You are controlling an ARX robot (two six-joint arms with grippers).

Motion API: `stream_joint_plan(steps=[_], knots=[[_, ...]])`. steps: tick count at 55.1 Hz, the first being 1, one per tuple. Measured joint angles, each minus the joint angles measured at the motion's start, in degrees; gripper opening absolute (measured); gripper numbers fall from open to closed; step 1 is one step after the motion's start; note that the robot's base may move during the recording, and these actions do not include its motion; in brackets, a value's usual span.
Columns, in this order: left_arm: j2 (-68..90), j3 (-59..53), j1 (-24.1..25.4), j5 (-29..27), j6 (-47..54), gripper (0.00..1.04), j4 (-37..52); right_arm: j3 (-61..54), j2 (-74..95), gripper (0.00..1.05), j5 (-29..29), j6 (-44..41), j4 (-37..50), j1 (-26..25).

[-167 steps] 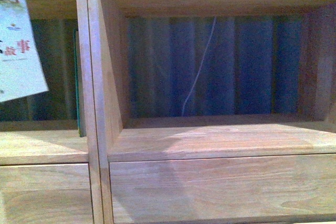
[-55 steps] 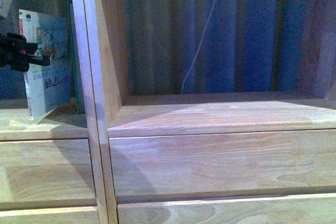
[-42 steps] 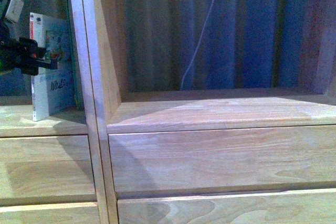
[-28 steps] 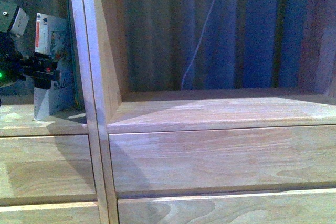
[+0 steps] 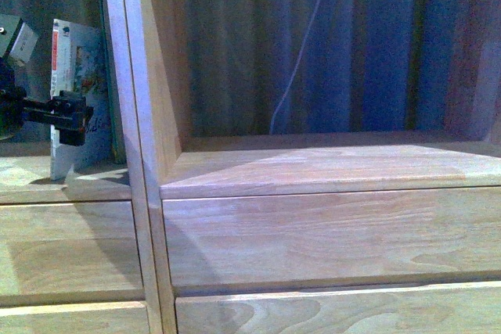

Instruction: Organize books on shelf

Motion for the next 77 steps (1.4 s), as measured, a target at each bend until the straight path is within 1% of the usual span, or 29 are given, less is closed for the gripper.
stream_joint_plan(steps=[6,16,24,31,33,38,44,46,48,52,53,57,58,62,65,74,77], knots=[[-4.61,-2.67,0.04,1.01,-2.08,0.97,-1.60,0.00,0.00,0.03,0.00,0.00,0.00,0.00],[-14.47,-9.51,0.76,2.43,-2.64,0.97,-1.99,0.00,0.00,0.03,0.00,0.00,0.00,0.00],[-25.99,-16.33,3.02,1.38,-2.23,0.97,-3.74,0.00,0.00,0.03,0.00,0.00,0.00,0.00],[-36.46,-21.49,5.49,3.32,-2.25,0.97,-7.58,0.00,0.00,0.03,0.00,0.00,0.00,0.00],[-39.34,-22.95,6.05,4.17,-2.25,0.97,-8.81,0.00,0.00,0.09,0.00,-0.02,0.00,0.00],[-48.02,-26.97,7.72,8.55,-2.89,0.97,-12.92,0.00,0.00,0.23,0.00,-0.02,0.00,0.00],[-58.05,-31.04,9.46,12.70,-3.39,0.97,-18.27,0.00,0.00,0.42,0.00,-0.02,0.00,0.00],[-60.57,-32.22,9.90,13.31,-3.50,0.97,-19.43,0.00,0.00,0.47,0.00,-0.02,0.00,0.00],[-63.76,-33.88,10.29,14.19,-3.28,0.97,-20.85,0.00,0.00,0.56,-0.02,-0.02,0.00,0.00],[-69.40,-37.48,11.32,15.23,-2.84,0.97,-22.67,0.00,0.00,0.69,-0.02,-0.02,0.00,0.00],[-70.55,-38.29,11.65,15.63,-2.80,0.97,-23.32,0.00,0.00,0.71,0.00,-0.02,0.00,0.00],[-74.10,-40.87,12.66,16.20,-2.49,0.97,-25.77,0.00,0.00,0.84,0.00,-0.02,0.00,0.00],[-74.97,-41.64,12.96,16.28,-2.32,0.97,-26.34,0.00,0.00,0.86,0.00,-0.02,0.00,0.00],[-77.94,-44.35,14.27,17.55,-1.73,0.97,-28.04,0.00,0.00,0.98,-0.02,0.00,0.00,0.00],[-80.46,-46.14,15.61,19.10,-1.27,0.97,-29.99,0.00,0.00,0.98,0.00,-0.02,0.00,0.00],[-85.61,-49.11,19.23,22.27,-0.70,0.97,-32.28,0.00,0.00,0.98,0.00,-0.02,0.00,0.00],[-86.84,-50.10,19.78,22.91,-0.66,0.97,-32.24,0.00,0.00,0.98,0.00,-0.02,0.00,0.00]])
